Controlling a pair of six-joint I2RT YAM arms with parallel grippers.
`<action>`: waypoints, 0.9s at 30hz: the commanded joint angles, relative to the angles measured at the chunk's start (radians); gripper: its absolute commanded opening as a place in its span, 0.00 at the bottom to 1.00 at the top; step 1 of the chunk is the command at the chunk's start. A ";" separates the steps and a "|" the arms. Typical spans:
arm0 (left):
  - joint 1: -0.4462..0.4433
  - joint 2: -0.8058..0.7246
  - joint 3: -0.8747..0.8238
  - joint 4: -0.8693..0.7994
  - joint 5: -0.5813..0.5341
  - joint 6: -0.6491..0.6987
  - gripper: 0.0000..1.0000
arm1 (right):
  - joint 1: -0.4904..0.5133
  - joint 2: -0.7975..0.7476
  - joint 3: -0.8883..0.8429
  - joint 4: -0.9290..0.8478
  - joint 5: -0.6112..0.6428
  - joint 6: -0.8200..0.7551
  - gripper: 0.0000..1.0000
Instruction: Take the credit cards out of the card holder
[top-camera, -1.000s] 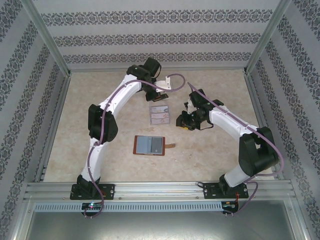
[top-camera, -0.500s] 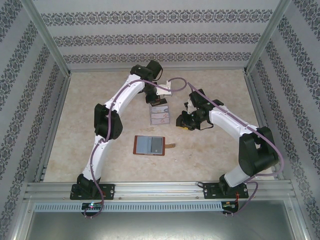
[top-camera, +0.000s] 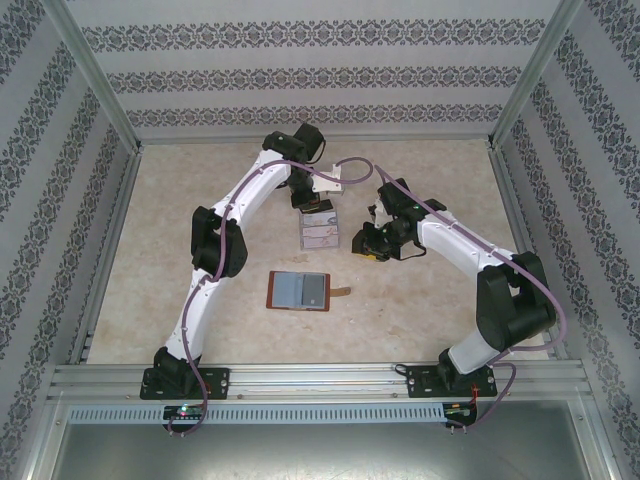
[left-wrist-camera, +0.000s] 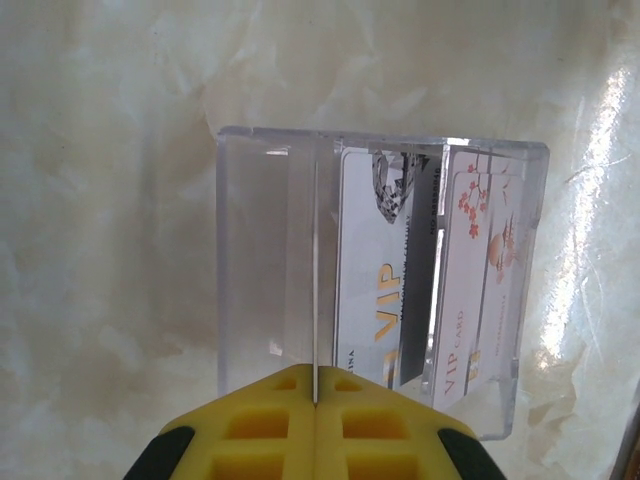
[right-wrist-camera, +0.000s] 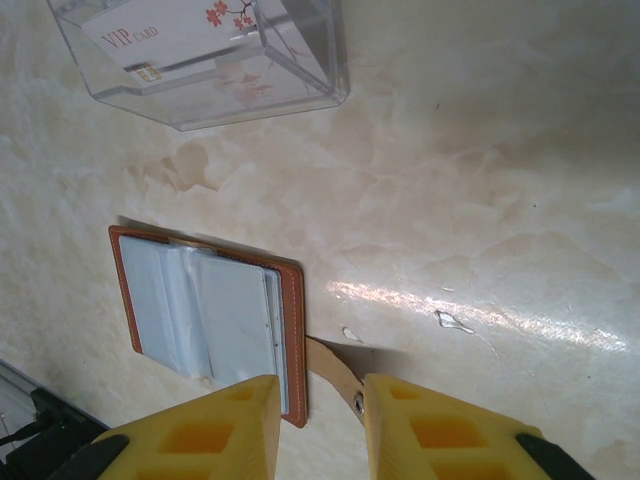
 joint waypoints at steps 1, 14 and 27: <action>0.011 0.020 0.031 -0.020 0.010 0.018 0.03 | -0.011 0.003 0.009 0.001 0.005 0.003 0.30; 0.011 0.043 0.031 0.010 -0.007 -0.009 0.18 | -0.012 -0.005 0.005 0.002 0.007 0.005 0.30; 0.019 0.031 0.032 0.073 -0.012 -0.051 0.16 | -0.011 -0.004 0.004 0.008 0.006 0.005 0.30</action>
